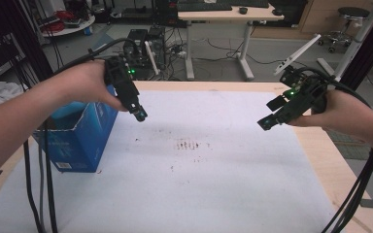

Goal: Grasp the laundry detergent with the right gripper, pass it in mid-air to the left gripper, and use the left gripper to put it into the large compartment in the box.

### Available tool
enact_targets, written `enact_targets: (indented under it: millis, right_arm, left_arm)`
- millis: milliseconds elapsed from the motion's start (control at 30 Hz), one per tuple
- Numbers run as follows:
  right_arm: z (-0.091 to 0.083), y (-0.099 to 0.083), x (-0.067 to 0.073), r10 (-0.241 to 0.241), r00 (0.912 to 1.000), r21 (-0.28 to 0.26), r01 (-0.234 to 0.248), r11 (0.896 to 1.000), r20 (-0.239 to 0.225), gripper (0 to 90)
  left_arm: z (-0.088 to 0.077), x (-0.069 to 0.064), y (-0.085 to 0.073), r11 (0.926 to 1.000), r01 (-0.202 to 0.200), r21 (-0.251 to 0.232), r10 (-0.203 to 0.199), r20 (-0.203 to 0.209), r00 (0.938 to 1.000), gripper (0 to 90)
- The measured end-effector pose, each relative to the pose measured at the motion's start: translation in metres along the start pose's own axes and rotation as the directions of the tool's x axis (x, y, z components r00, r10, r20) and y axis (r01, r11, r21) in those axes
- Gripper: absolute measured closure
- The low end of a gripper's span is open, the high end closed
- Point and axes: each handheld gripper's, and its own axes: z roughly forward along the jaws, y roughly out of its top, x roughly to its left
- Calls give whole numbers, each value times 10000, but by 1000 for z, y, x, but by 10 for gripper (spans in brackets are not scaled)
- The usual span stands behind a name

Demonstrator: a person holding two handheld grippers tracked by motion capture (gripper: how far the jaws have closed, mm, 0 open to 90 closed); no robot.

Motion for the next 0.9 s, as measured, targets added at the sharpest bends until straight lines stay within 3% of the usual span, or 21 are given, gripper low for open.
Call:
enact_targets:
  millis: [267,900]
  right_arm:
    - [3,4,2,-363,9993,-9,363,9993,68,138]
    - [12,8,5,-738,9973,264,737,9969,25,138]
  left_arm:
    - [15,-4,11,9997,-205,135,203,103,9997,220]
    - [31,-7,6,9998,-128,161,125,198,9997,219]
